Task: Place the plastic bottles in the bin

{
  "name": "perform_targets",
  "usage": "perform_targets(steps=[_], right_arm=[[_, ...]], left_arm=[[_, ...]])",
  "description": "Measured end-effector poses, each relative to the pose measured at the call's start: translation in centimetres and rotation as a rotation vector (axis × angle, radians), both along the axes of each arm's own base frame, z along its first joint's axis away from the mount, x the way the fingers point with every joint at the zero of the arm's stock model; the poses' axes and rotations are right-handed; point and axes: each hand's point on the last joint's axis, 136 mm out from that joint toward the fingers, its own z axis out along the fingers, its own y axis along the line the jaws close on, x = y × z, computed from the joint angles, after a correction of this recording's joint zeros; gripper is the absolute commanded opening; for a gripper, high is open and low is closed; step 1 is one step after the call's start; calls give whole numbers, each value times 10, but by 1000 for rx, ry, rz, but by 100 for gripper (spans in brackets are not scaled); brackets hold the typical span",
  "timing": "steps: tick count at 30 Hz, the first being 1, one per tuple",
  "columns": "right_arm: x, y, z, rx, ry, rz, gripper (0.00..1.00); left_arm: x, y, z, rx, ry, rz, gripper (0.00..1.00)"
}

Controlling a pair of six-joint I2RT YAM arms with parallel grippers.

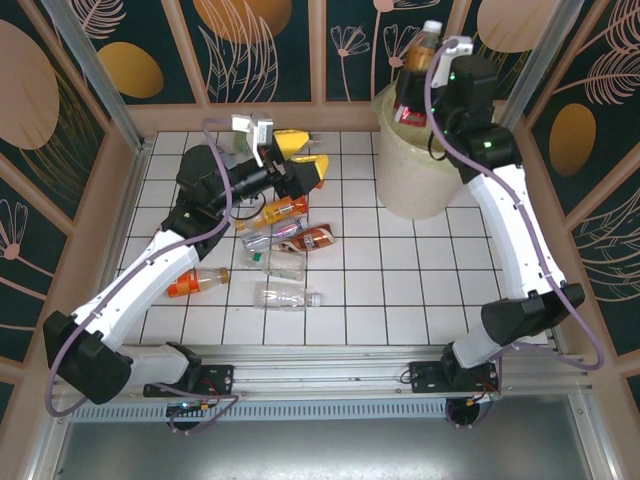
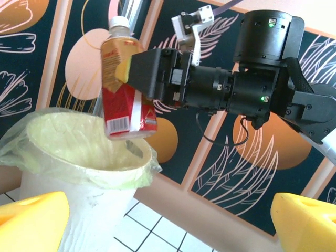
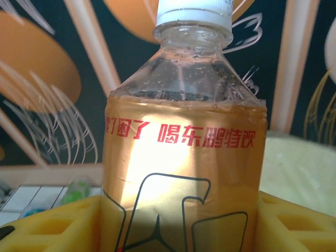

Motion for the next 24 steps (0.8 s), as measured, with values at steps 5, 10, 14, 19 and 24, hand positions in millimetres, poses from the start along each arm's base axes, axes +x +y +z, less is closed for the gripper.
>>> perform_targets(steps=[5,10,14,19,24], right_arm=[[29,-30,6,-6,7,-49,63],[59,-53,-22,-25,86,-93,63],[81,-66,-53,-34,172,-113,63],[94,-80,-86,-40,275,-135,63],[91,-87,-109,-50,358,-147,63]], left_arm=[[11,-7,-2,-18,32,-8,99],[12,-21,-4,-17,46,-34,99],[12,-36,0,-20,44,-55,99],[21,-53,-9,-2,73,-56,99],[29,-66,-31,36,119,-61,99]])
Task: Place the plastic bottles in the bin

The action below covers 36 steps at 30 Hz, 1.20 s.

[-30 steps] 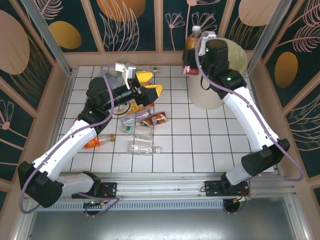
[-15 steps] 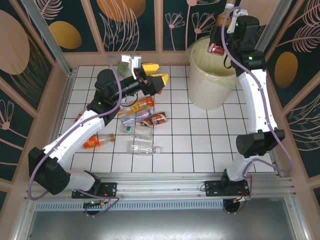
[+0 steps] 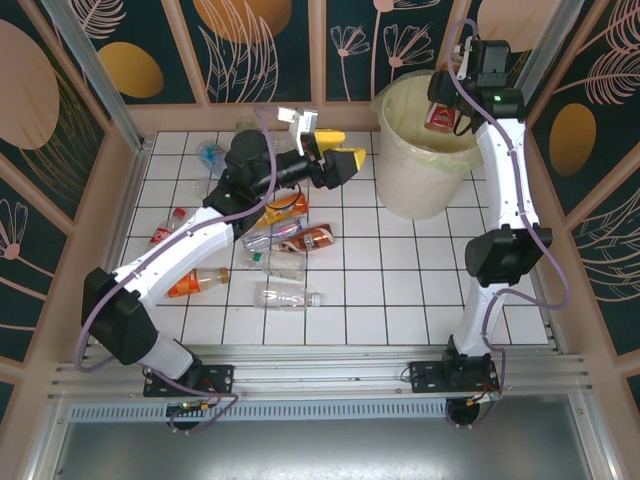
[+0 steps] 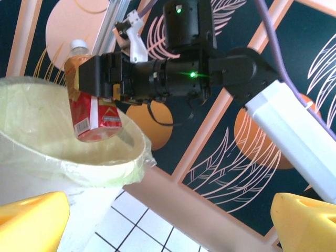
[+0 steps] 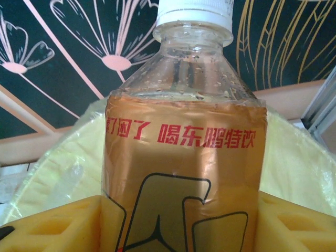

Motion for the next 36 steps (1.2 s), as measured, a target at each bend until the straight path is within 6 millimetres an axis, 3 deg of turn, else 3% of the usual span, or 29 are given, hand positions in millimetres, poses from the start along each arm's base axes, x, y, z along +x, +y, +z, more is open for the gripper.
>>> perform_targets(steps=[3,9,16,26,36], right_arm=[[-1,0,-8,-1,22,1,63],[-2,1,-44,11,114,13,63],[-1,-5,-60,37,159,0,63],[18,-6,-129,65,305,-3,63],[31,-1,-150,98,342,14,64]], left_arm=[[2,-7,-12,20,24,-6,99],[-4,-21,-28,61,46,-35,99],[-10,-33,-40,91,59,-61,99],[-27,-50,-65,134,79,-112,99],[-48,-61,-96,195,93,-163,99]])
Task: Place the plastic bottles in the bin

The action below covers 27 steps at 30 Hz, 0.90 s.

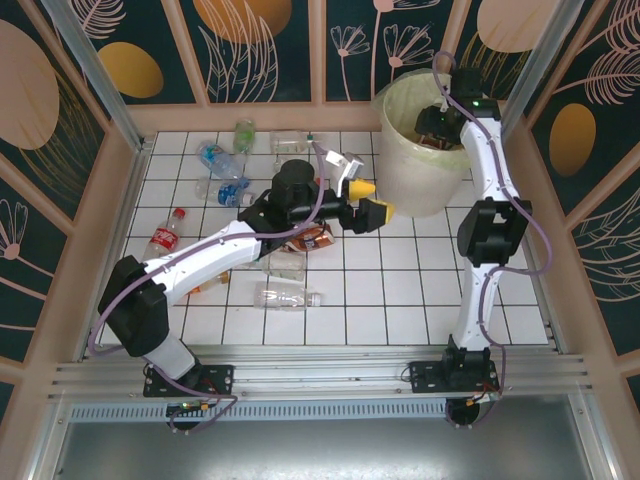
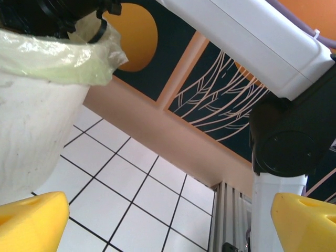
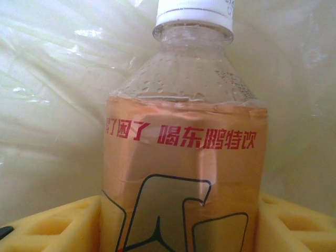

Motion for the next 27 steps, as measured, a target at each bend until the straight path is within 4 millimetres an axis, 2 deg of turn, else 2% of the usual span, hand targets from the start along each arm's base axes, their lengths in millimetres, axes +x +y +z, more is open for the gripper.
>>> perform_targets(steps=[11,18,27], right_arm=[[2,3,-37,12,85,6,66],[1,3,-41,14,101,9,75],[1,6,-39,29,97,19,80]], left_arm=[[0,0,-5,12,7,2,99],[0,1,-9,18,12,2,99],[1,2,-17,31,22,15,99]])
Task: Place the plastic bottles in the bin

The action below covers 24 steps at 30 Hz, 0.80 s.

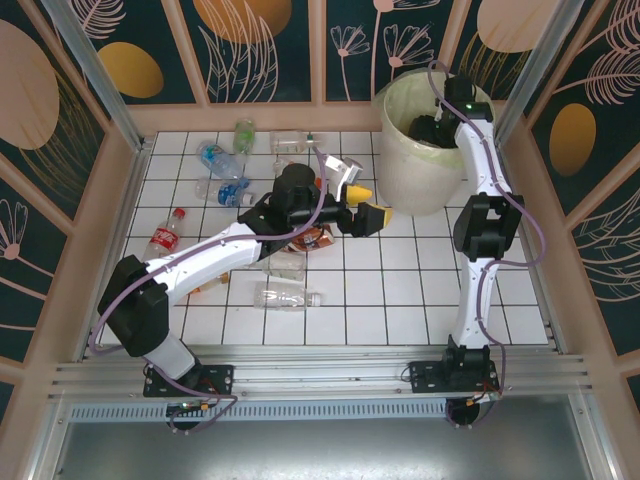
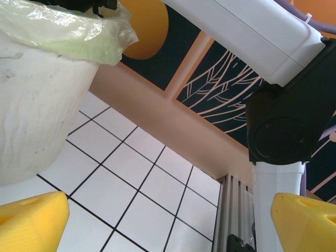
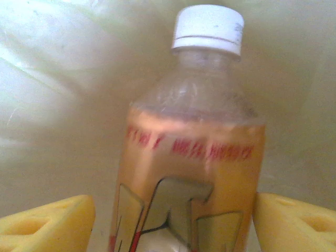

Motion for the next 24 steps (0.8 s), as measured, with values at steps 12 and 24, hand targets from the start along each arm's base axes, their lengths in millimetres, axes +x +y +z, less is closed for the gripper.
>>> perform_targets(steps=[12,24], right_arm=[[4,5,19,25,-45,12,89],[-13,9,93,60,-175,22,89]], left_arm=[[0,7,4,28,-43,24,99],[-3,20,9,79,-96,57,99]])
